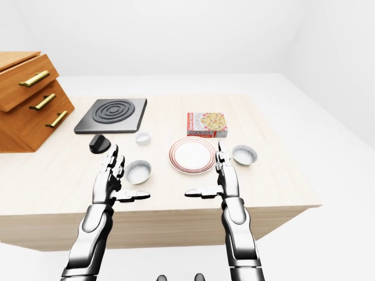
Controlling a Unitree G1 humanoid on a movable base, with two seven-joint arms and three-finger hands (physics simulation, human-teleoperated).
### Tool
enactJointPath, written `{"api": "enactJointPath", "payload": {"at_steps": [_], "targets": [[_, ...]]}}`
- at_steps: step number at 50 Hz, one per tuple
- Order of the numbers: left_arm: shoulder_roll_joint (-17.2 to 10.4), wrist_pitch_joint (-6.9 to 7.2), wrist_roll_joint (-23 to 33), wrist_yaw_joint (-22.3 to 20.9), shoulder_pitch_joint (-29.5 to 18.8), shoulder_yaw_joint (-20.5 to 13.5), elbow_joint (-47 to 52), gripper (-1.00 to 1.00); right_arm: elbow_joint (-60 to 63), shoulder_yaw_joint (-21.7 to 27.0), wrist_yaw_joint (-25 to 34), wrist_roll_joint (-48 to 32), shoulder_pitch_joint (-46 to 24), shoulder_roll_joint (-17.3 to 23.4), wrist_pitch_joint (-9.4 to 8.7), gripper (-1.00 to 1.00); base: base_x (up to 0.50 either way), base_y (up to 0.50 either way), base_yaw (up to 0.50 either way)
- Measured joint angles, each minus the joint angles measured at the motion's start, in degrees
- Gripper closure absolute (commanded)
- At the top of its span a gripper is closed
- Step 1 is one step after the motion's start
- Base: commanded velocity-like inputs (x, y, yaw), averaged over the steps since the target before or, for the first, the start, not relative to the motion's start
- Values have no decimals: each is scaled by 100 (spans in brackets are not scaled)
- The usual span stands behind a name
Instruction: Pick the akita bowl next to the plate and place it on the plate.
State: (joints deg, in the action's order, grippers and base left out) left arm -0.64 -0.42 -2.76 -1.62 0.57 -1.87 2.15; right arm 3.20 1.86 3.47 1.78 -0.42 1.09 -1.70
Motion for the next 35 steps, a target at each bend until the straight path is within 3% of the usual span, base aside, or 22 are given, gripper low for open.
{"api": "enactJointPath", "payload": {"at_steps": [35], "targets": [[0, 36, -8, -1, 6, -1, 54, -100, -38, -7, 62, -93, -1, 8, -14, -100, 22, 0, 0]]}}
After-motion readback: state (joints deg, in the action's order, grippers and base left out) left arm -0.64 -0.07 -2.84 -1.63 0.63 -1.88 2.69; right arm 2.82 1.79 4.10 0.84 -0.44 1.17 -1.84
